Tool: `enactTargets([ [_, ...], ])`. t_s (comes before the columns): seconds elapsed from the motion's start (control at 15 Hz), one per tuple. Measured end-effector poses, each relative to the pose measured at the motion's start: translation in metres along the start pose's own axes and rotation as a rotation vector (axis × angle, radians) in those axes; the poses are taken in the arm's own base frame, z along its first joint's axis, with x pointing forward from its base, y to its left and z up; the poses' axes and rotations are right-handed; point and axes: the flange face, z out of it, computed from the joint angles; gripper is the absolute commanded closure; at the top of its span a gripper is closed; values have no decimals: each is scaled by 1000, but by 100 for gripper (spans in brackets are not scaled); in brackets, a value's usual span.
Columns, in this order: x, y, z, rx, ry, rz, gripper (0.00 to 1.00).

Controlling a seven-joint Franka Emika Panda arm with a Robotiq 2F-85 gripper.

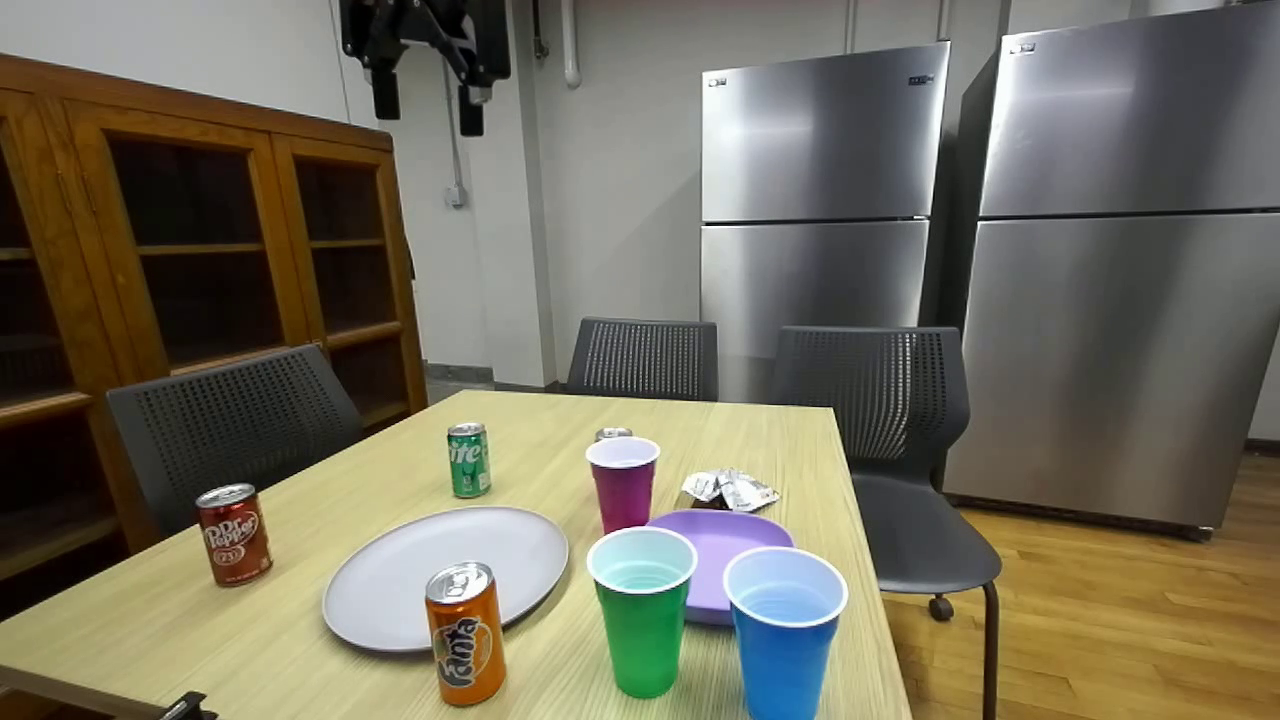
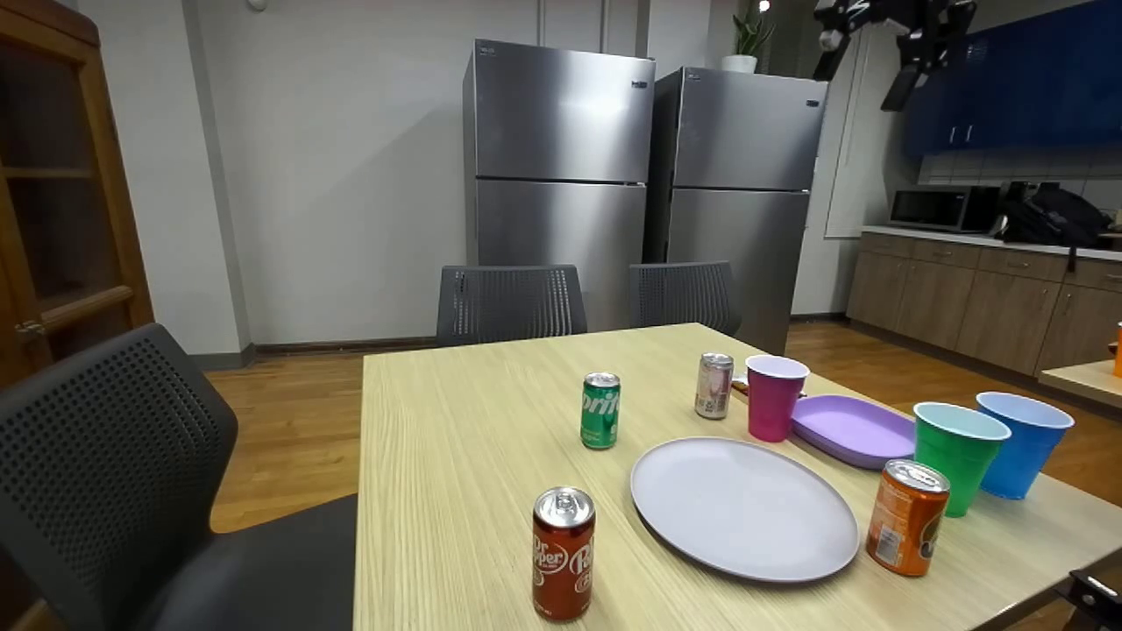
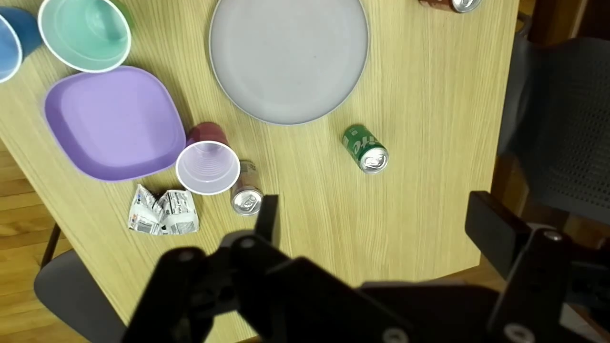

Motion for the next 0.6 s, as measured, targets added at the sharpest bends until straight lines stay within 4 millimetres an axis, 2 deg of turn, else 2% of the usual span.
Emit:
enactTargets([
  [0.6, 42, 8, 54, -32, -38, 20, 0],
])
